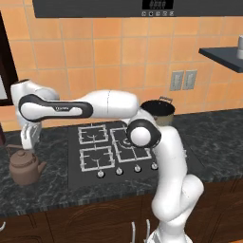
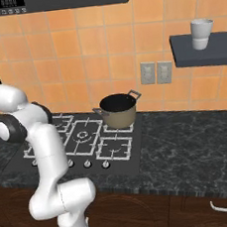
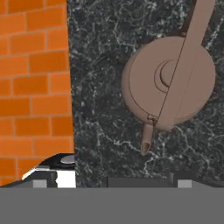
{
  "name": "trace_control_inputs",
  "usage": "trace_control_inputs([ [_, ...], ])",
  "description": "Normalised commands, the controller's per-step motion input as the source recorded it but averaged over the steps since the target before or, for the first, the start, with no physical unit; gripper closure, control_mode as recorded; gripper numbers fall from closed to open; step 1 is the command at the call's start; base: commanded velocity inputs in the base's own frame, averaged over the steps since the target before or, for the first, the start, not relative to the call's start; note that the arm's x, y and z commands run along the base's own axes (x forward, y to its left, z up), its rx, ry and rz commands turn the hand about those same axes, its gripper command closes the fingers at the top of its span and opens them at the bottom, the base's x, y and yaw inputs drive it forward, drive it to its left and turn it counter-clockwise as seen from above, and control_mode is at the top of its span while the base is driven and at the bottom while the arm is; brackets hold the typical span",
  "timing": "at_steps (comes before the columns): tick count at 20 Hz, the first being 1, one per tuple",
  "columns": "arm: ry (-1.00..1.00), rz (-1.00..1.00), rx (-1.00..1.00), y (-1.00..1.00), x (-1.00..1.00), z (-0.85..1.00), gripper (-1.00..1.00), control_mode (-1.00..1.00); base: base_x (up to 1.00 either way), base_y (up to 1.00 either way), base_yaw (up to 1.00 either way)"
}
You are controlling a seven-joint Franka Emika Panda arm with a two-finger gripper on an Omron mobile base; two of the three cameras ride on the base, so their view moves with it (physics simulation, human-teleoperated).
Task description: Pick the kettle from the counter and place it on a stove burner. Then turn the burner on.
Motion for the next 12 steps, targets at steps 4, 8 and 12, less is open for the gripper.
trace_control_inputs([
  [4, -0.19, 0.00, 0.07, 0.00, 0.04, -0.45, -1.00, -1.00, 0.00, 0.00, 0.00],
  [8, -0.16, 0.00, 0.27, 0.00, 0.00, -0.28, -1.00, -1.00, 0.00, 0.00, 0.00],
  [12, -0.06, 0.00, 0.24, -0.03, 0.13, -0.34, -1.00, -1.00, 0.00, 0.00, 0.00],
])
